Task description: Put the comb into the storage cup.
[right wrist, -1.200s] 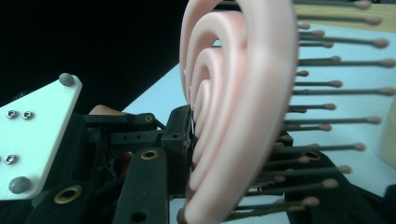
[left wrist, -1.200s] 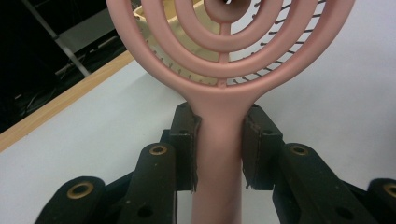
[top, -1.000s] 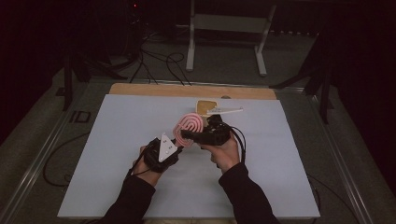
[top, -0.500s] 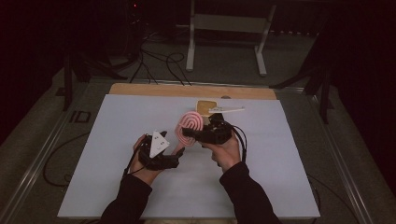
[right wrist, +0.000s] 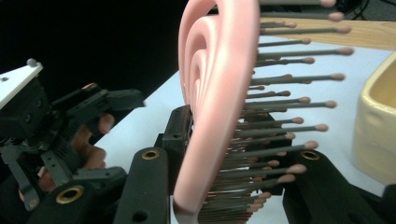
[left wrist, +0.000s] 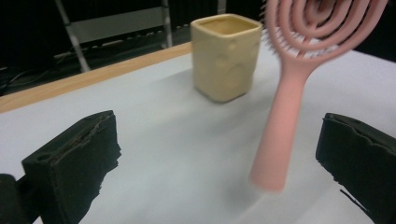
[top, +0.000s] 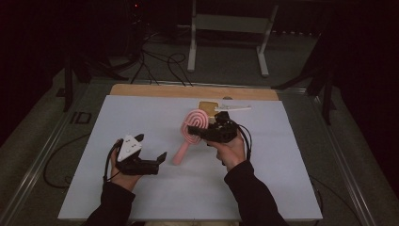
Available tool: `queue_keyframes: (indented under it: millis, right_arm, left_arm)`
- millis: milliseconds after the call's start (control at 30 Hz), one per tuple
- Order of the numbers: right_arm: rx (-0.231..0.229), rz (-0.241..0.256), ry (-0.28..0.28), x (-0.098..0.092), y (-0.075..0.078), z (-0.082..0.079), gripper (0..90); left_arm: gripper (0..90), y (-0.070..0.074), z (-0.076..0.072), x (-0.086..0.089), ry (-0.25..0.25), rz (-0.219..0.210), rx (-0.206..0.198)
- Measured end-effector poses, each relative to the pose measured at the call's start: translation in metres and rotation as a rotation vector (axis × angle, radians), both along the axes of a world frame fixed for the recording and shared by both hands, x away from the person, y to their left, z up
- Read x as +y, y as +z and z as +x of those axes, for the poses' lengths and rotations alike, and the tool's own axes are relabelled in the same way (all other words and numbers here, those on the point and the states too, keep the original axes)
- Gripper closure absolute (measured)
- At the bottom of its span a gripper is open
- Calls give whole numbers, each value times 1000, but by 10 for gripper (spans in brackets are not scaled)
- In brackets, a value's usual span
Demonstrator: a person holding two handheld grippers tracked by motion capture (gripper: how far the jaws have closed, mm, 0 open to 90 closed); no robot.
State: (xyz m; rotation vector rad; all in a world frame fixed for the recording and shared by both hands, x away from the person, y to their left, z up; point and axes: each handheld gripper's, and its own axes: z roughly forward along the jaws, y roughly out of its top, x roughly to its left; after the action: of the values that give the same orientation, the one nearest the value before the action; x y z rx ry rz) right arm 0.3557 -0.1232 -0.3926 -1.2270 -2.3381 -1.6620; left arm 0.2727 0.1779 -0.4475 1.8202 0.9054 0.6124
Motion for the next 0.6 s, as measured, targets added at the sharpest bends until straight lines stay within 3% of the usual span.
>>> queue_keyframes:
  millis: [133, 300, 600]
  right_arm:
    - [0, 5, -10, -2, 1, 2, 637]
    - [-9, 2, -18, -2, 6, 3, 637]
    - [-5, -2, -23, -3, 8, 7, 637]
  left_arm:
    - [2, -6, -6, 17, 38, -20, 9]
    - [2, -25, -18, 38, 74, -16, 29]
    - [2, -34, -33, 53, 113, 9, 42]
